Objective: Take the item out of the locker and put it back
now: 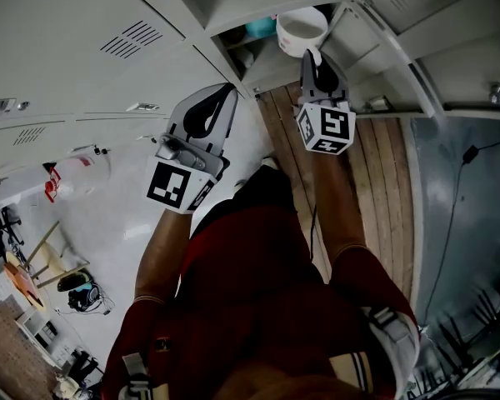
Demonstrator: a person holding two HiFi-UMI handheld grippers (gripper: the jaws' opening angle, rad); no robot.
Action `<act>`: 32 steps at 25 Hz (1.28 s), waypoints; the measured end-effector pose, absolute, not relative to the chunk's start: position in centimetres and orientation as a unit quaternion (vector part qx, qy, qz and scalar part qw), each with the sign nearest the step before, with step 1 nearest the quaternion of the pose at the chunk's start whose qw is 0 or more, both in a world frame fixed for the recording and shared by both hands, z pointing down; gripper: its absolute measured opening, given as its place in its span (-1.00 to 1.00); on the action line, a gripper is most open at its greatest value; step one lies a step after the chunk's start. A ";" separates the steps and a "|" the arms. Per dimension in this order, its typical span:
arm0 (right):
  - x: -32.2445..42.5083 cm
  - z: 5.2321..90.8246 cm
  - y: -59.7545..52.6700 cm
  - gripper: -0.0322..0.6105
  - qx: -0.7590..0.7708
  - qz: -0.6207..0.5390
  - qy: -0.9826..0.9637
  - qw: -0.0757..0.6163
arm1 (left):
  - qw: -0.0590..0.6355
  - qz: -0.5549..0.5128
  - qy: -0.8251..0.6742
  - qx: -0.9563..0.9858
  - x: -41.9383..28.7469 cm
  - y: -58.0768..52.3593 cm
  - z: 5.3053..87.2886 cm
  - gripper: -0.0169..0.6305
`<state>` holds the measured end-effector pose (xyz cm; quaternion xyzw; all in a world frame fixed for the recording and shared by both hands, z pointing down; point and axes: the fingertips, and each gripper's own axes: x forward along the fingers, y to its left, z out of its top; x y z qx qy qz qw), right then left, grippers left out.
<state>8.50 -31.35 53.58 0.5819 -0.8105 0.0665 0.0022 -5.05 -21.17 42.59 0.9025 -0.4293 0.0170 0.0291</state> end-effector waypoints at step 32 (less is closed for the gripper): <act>7.1 58.8 -39.4 -0.77 0.611 0.058 -0.788 0.038 | 0.052 0.027 -0.457 0.888 -5.9 -24.9 44.6 -0.93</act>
